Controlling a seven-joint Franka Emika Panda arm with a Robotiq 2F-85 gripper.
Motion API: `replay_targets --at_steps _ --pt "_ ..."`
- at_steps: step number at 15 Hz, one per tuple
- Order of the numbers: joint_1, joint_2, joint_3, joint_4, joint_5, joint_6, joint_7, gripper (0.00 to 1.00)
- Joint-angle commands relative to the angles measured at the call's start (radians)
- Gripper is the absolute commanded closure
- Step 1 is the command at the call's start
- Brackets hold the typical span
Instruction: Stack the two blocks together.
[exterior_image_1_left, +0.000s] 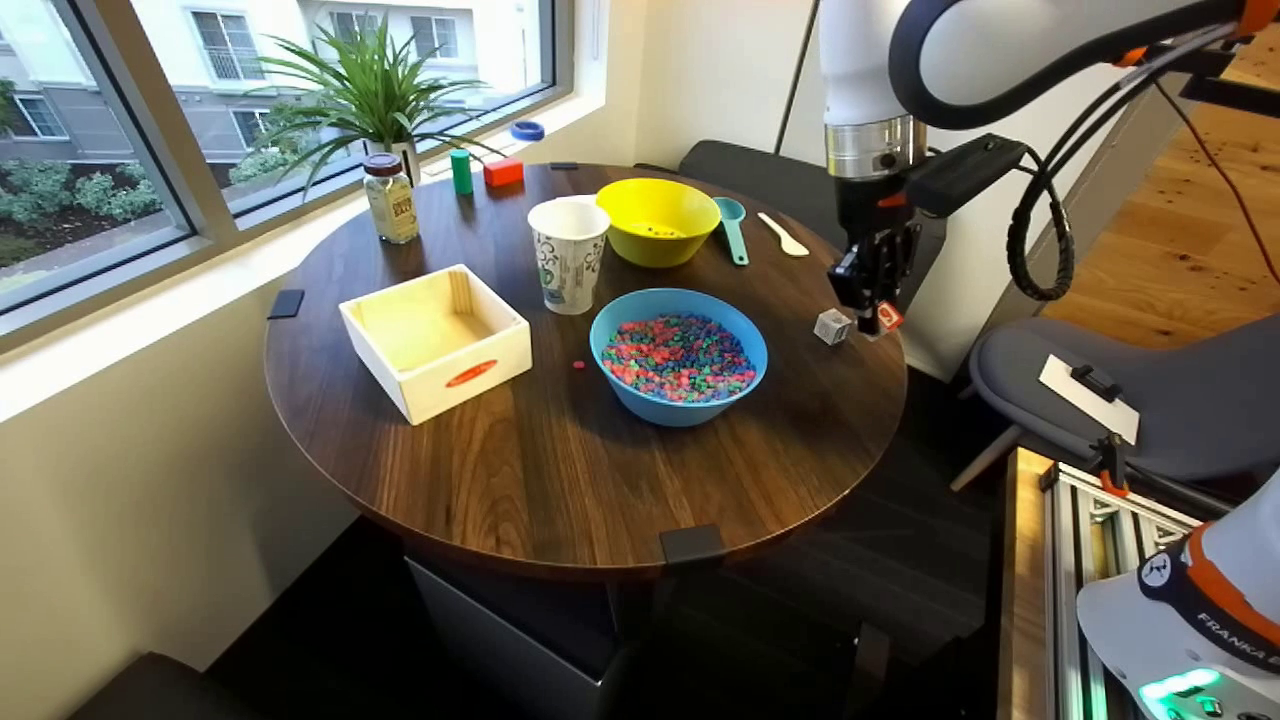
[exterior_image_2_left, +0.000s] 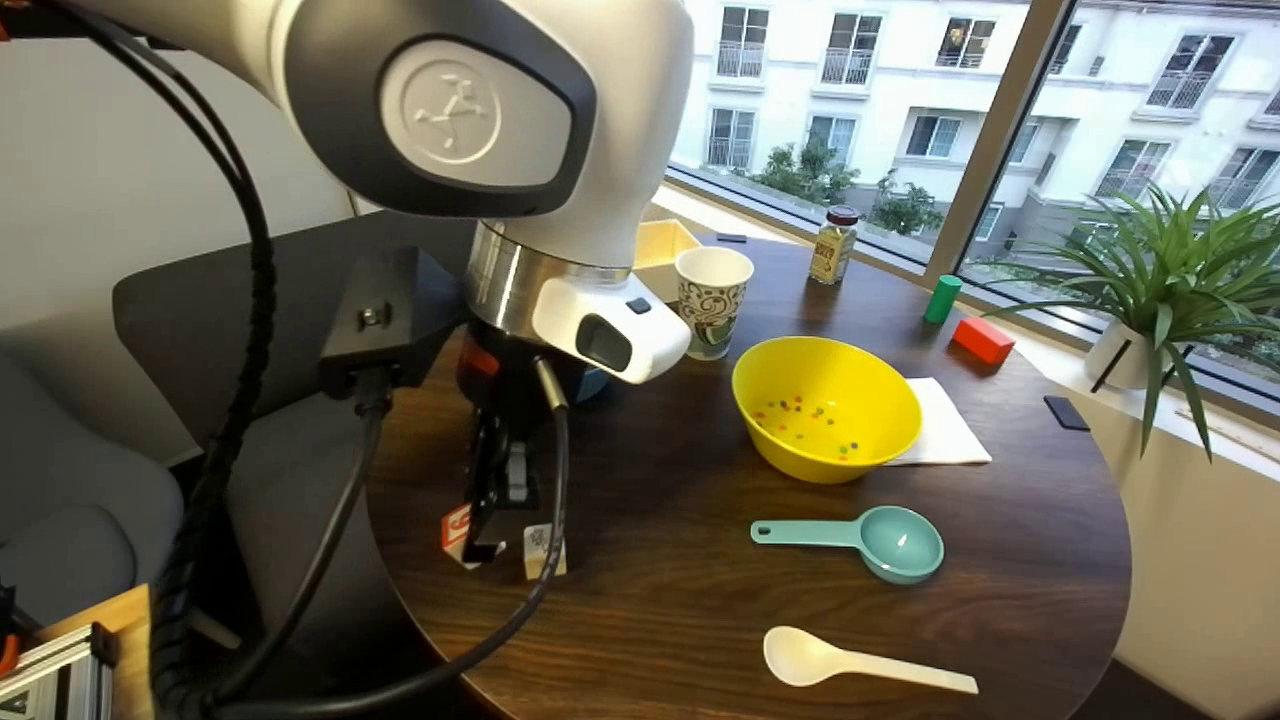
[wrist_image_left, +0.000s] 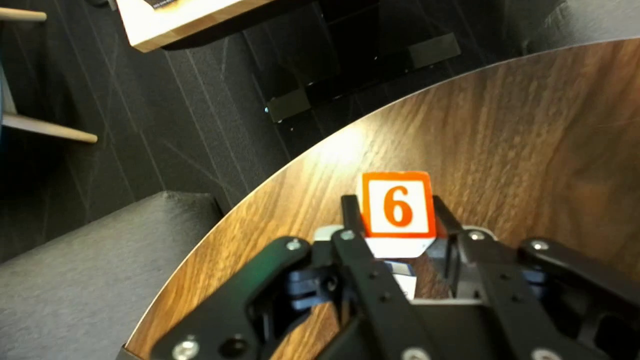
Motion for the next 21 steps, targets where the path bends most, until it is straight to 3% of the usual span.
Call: replay_targets --at_steps 1,10,21 --pt "0.006 -0.134 0.032 -0.148 -0.08 0.117 0.062 0.91" --pt "-0.021 -0.292 0.093 -0.305 -0.184 0.288 0.165 0.91" --pt "-0.07 -0.321 0.133 -0.398 -0.292 0.514 0.238 0.91"
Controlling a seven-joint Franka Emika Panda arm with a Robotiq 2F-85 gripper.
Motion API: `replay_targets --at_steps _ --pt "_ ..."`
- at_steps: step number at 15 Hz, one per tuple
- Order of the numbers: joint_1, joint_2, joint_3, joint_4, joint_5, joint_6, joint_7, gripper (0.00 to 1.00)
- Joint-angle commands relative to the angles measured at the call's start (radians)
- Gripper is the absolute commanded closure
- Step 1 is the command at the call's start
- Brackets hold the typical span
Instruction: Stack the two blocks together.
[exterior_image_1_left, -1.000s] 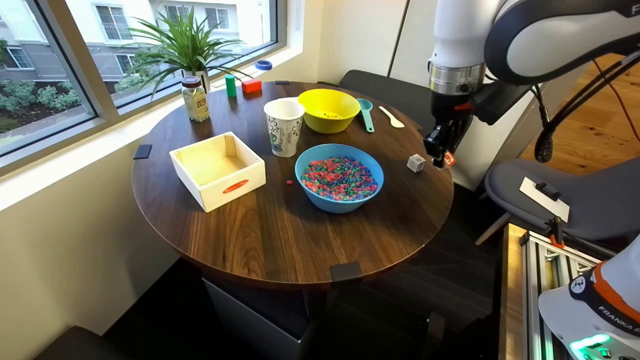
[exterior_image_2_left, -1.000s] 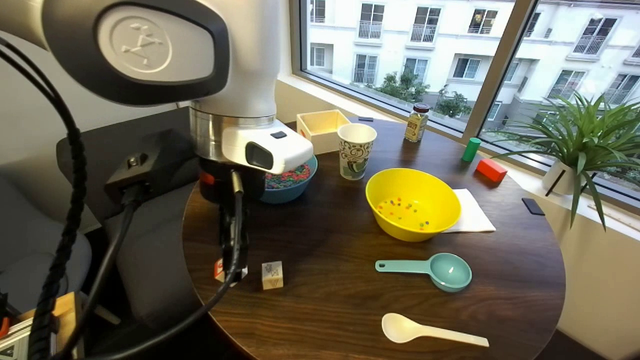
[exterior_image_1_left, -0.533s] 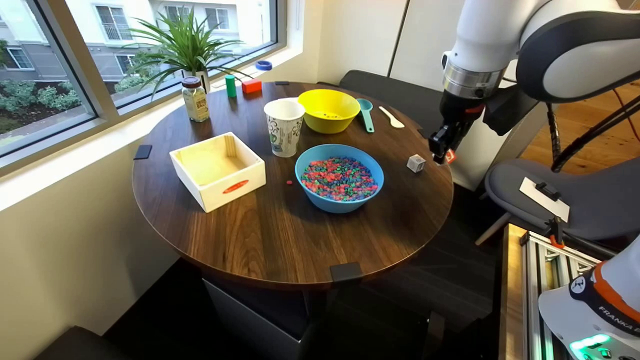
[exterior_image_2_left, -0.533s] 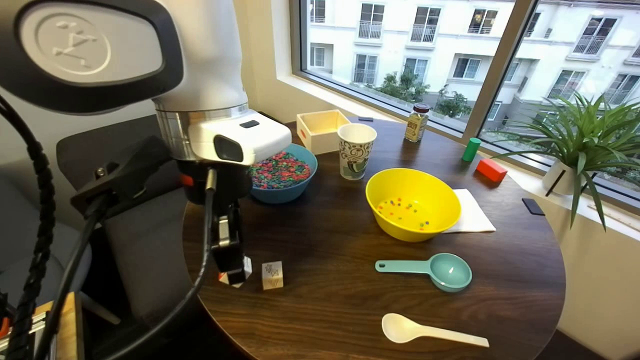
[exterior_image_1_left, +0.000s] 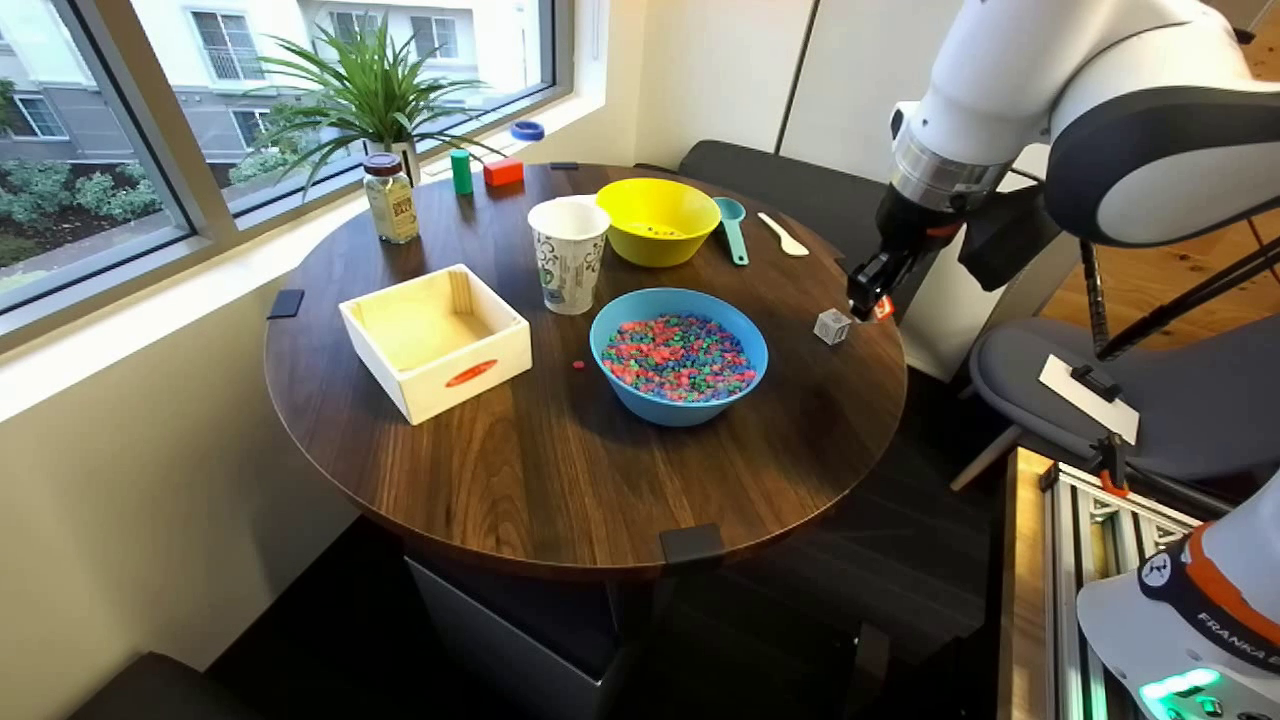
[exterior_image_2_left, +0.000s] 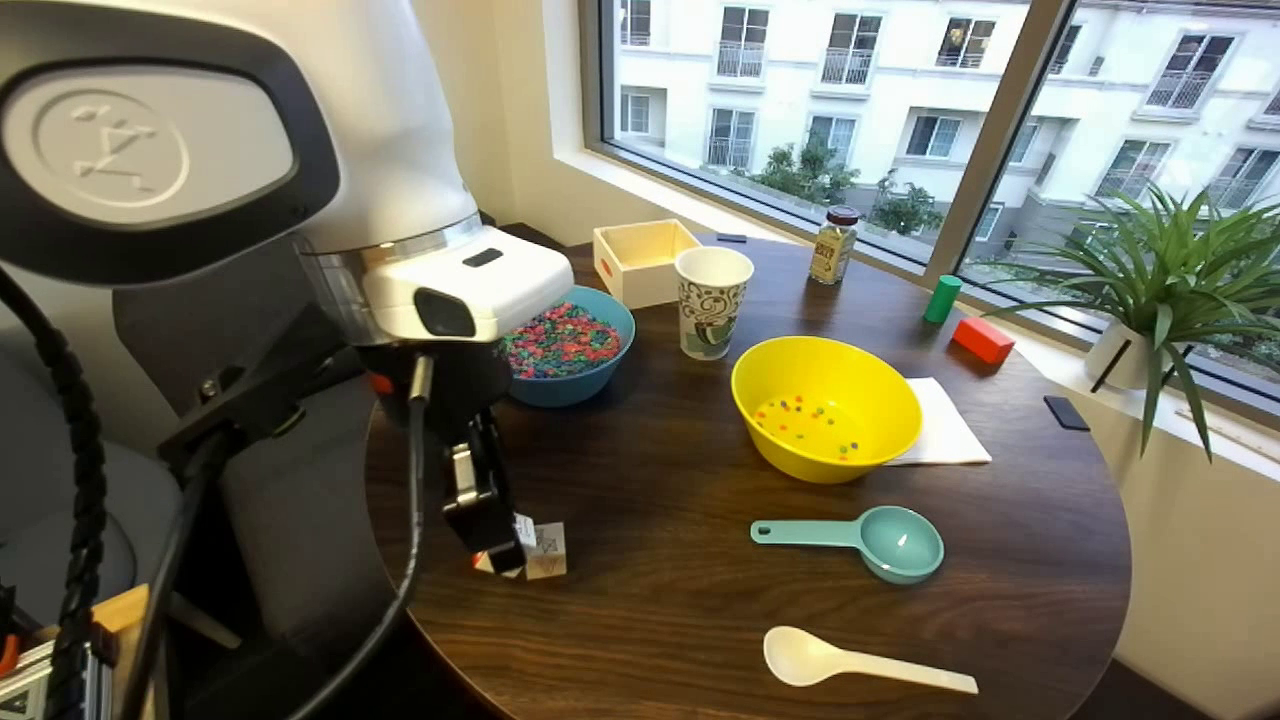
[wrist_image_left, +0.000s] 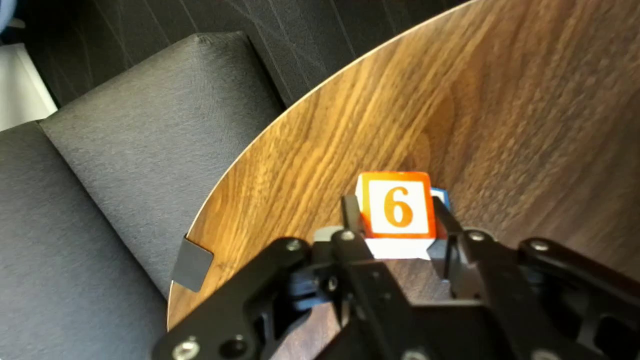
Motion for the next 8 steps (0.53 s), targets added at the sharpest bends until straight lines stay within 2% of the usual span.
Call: replay_targets --at_steps 1,8 --pt "-0.023 -0.027 0.035 -0.047 -0.044 0.068 0.054 0.91" --pt "-0.046 -0.021 0.054 -0.062 -0.047 0.151 0.11 0.91"
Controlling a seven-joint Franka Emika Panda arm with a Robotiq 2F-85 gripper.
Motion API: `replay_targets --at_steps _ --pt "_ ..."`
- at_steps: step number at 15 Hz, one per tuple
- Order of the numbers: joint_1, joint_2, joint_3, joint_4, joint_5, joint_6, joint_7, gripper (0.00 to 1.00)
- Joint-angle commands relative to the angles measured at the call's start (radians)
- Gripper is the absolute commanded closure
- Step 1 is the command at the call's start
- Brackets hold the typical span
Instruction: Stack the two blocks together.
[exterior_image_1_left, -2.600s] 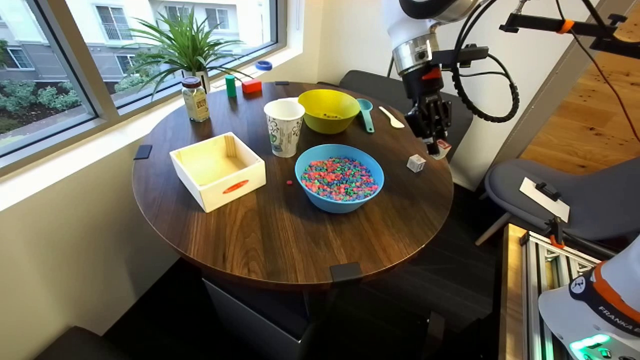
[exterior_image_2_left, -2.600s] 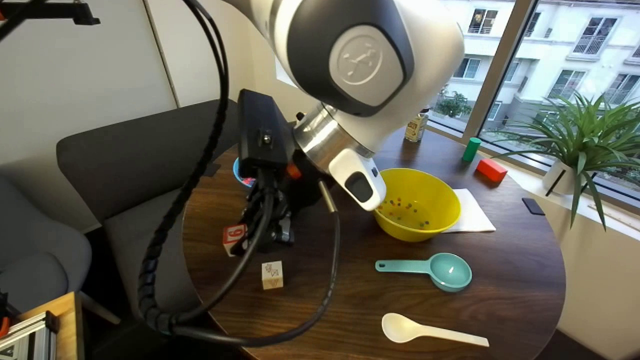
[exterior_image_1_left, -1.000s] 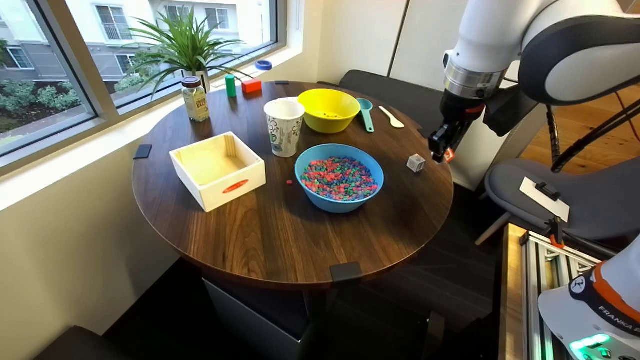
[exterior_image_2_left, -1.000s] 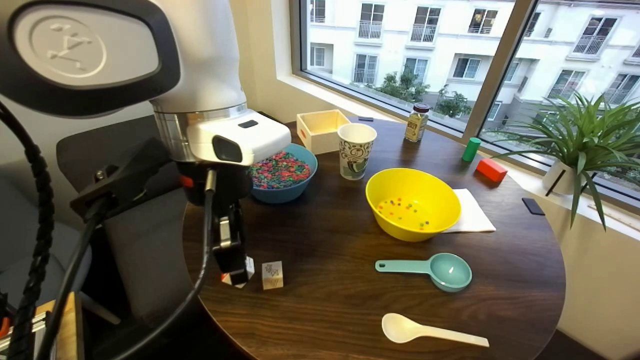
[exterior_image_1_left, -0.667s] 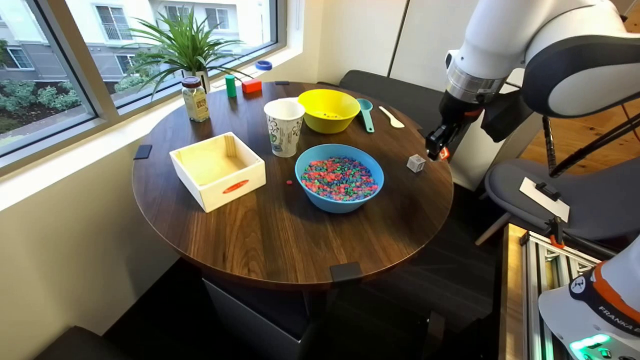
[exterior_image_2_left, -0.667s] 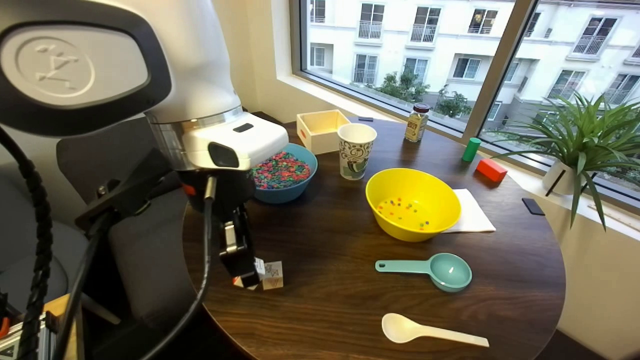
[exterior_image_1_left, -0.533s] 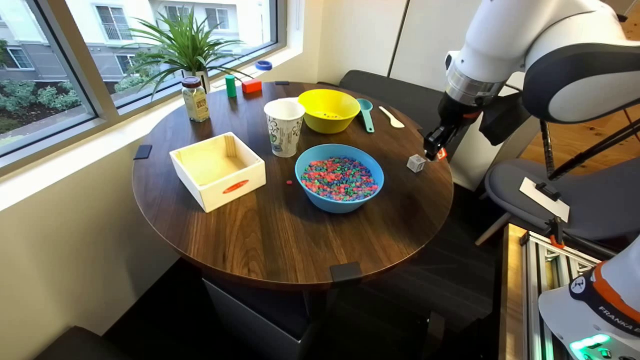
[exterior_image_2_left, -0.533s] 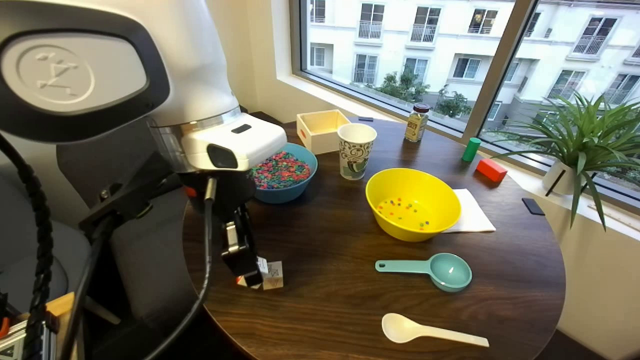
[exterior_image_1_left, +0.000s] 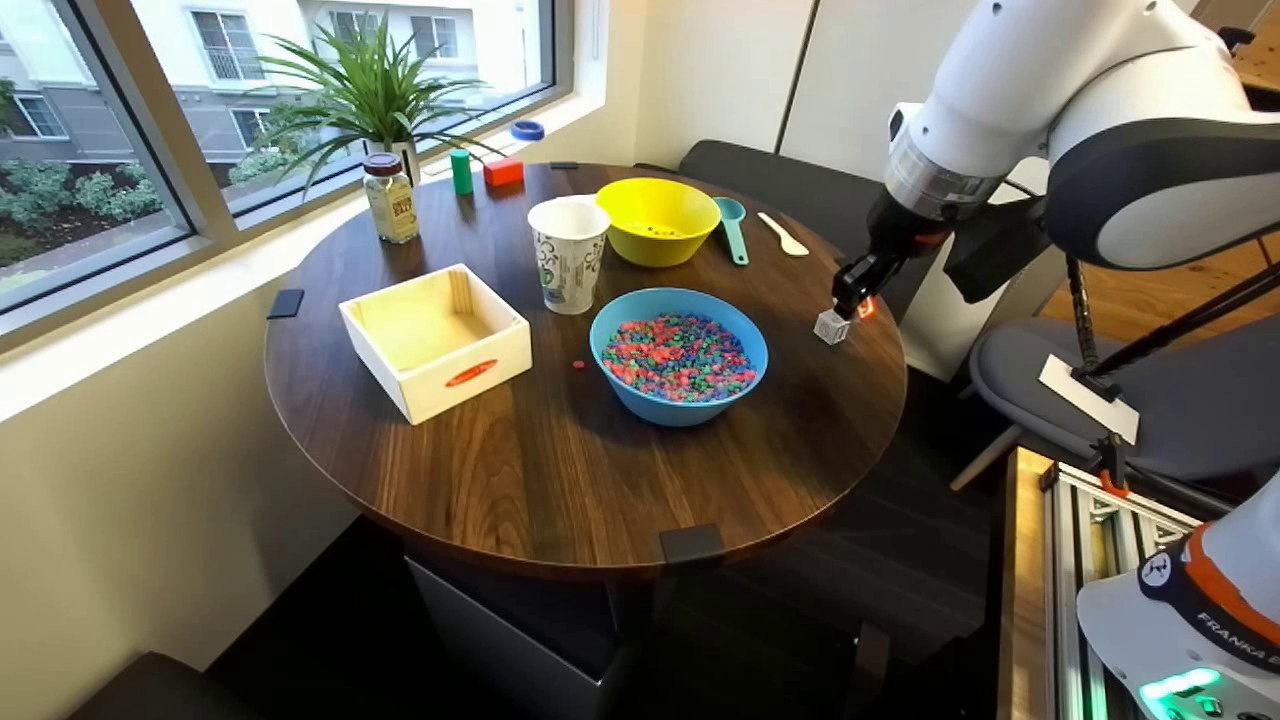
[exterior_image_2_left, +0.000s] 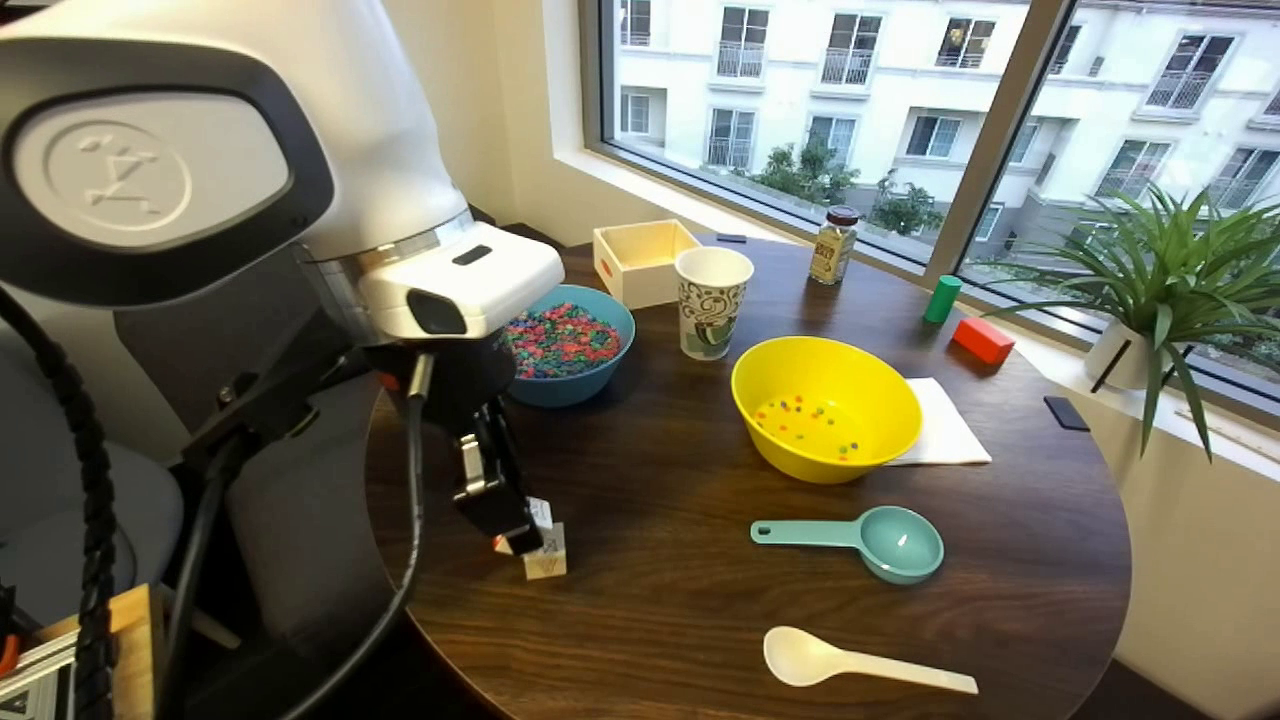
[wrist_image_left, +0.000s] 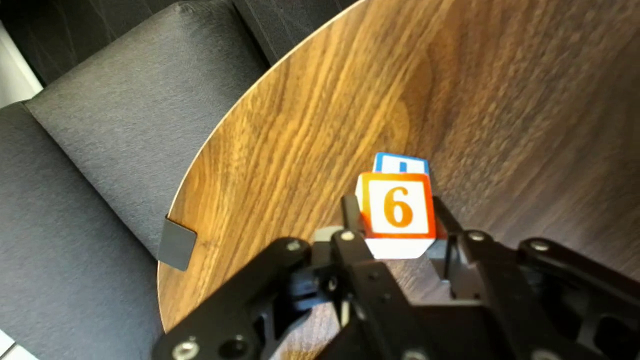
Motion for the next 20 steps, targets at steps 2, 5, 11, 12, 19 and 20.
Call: replay_targets --at_steps 2,5,11,12,19,20 --pt "-0.025 -0.022 0.022 -0.036 -0.023 0.058 0.051 0.91" --pt "-0.025 -0.018 0.022 -0.038 -0.01 0.056 0.06 0.91" --pt "-0.027 -0.019 0.025 -0.04 -0.017 0.066 0.088 0.91" --pt "-0.028 -0.018 0.025 -0.04 -0.017 0.069 0.092 0.91" --pt "-0.036 -0.008 0.026 -0.04 -0.015 0.102 0.108 0.91" --pt "-0.037 -0.007 0.026 -0.04 -0.016 0.105 0.108 0.91"
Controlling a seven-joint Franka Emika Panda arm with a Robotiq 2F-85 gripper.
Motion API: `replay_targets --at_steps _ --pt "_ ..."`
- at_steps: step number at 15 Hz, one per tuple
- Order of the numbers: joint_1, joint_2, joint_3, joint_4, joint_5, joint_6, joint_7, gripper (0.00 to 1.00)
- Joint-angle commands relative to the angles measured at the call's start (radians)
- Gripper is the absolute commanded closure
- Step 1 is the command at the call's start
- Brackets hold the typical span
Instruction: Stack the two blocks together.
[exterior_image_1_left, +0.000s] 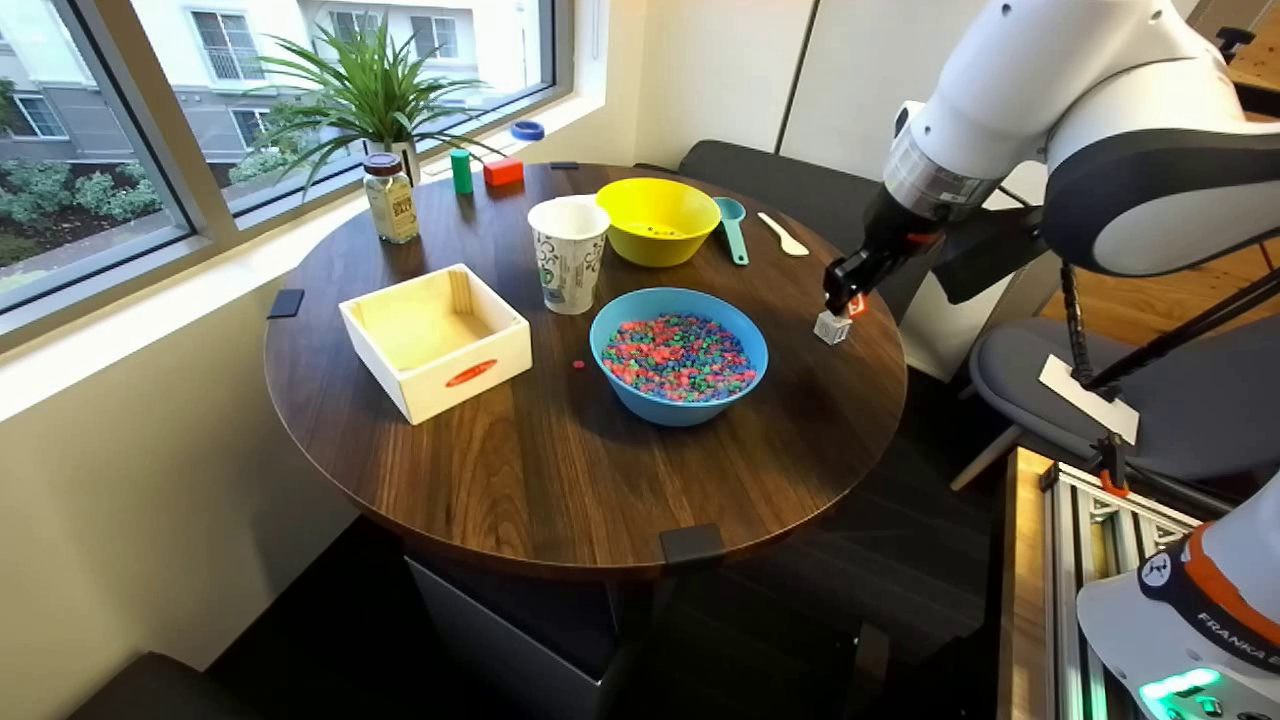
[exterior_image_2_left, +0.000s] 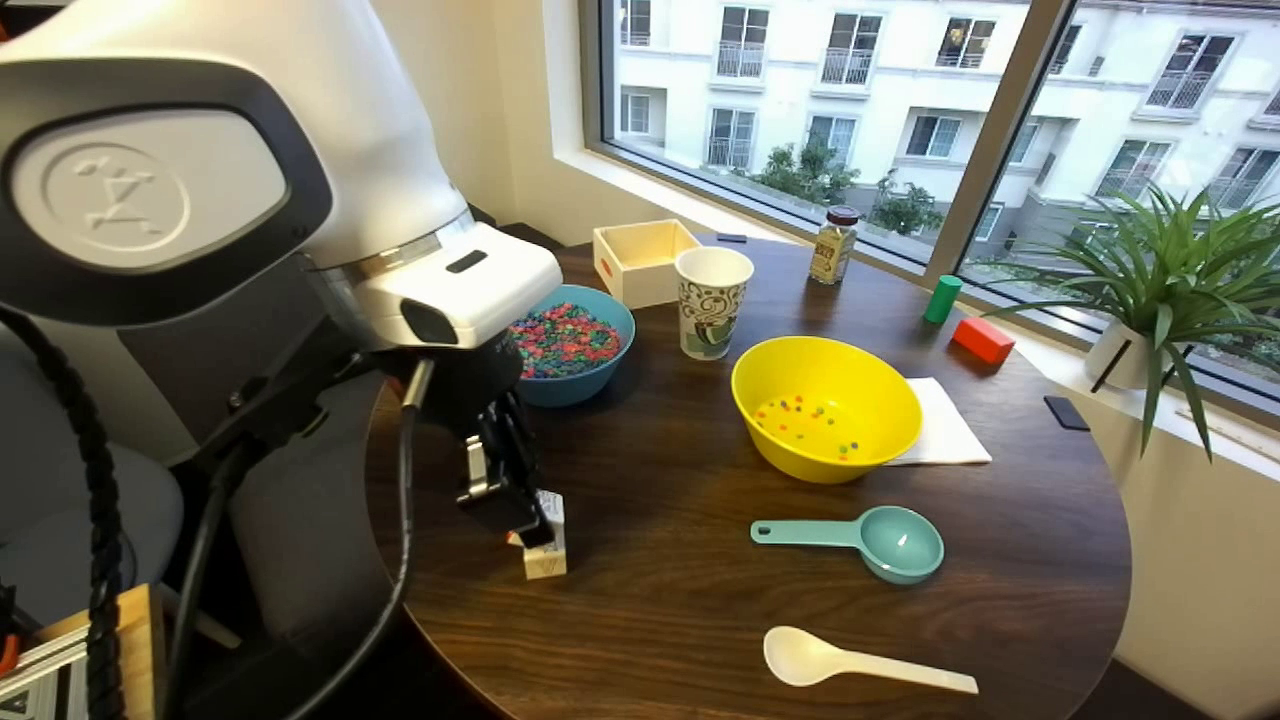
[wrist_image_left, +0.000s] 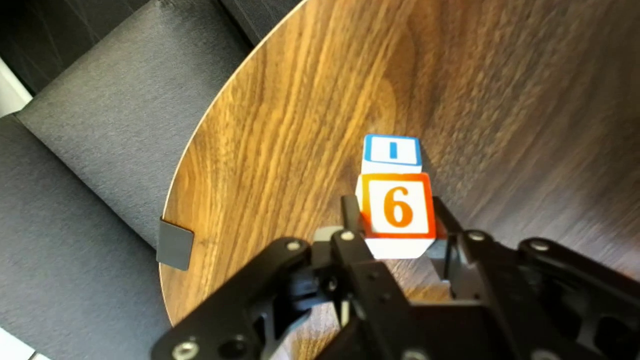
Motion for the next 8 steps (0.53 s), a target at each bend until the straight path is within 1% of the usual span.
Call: replay_targets --at_steps 1,8 --pt "-0.014 -0.007 0.014 -0.025 -0.012 0.04 0.027 0.91" --pt "-0.015 -0.003 0.015 -0.029 -0.013 0.049 0.036 0.91"
